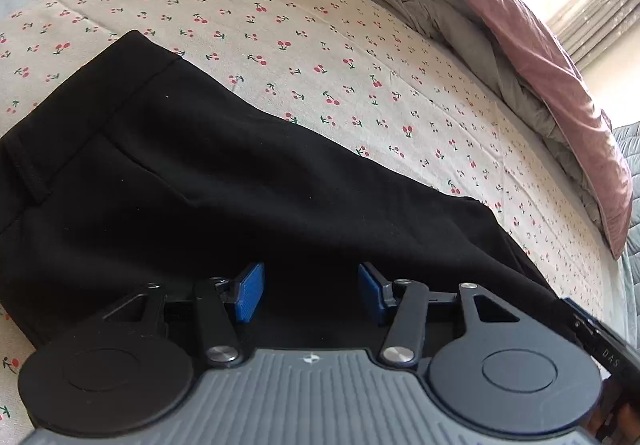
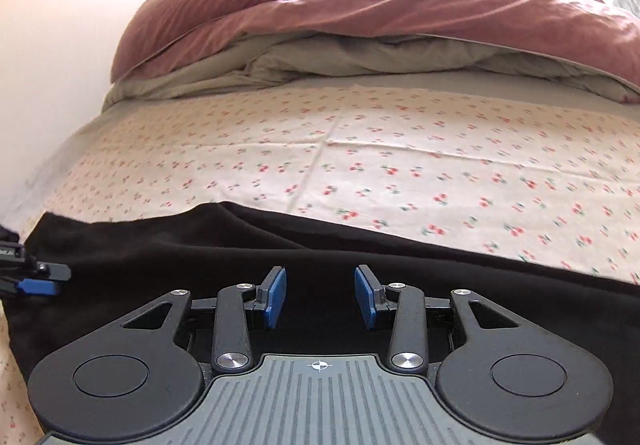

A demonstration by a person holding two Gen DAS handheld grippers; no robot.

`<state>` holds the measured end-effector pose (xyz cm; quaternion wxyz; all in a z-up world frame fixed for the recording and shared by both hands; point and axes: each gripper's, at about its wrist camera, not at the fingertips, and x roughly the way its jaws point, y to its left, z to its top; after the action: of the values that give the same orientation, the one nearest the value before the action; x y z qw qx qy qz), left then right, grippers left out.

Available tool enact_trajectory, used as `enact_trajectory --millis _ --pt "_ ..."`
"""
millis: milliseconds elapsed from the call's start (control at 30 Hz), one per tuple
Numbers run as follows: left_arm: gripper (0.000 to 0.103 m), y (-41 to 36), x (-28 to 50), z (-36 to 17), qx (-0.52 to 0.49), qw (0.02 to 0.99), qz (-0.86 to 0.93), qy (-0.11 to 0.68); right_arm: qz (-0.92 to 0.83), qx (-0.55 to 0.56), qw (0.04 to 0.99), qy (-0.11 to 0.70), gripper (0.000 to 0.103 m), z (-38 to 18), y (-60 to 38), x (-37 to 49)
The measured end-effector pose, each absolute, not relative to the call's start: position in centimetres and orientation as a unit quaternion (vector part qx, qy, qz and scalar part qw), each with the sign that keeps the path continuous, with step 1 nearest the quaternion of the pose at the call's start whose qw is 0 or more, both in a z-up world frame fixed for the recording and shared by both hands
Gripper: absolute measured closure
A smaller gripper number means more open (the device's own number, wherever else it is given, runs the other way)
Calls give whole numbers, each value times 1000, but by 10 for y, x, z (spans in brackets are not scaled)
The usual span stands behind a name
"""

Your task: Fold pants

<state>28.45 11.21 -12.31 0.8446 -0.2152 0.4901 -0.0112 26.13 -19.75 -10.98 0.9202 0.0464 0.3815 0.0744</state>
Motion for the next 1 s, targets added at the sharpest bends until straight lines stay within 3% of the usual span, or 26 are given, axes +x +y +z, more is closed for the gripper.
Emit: enact_trajectory --millis 333,1000 --pt "46 107 297 -124 -172 855 -8 489 220 -23 849 479 65 -141 -136 361" --pt "46 98 300 -121 -162 857 0 490 352 43 811 465 63 -139 -146 371"
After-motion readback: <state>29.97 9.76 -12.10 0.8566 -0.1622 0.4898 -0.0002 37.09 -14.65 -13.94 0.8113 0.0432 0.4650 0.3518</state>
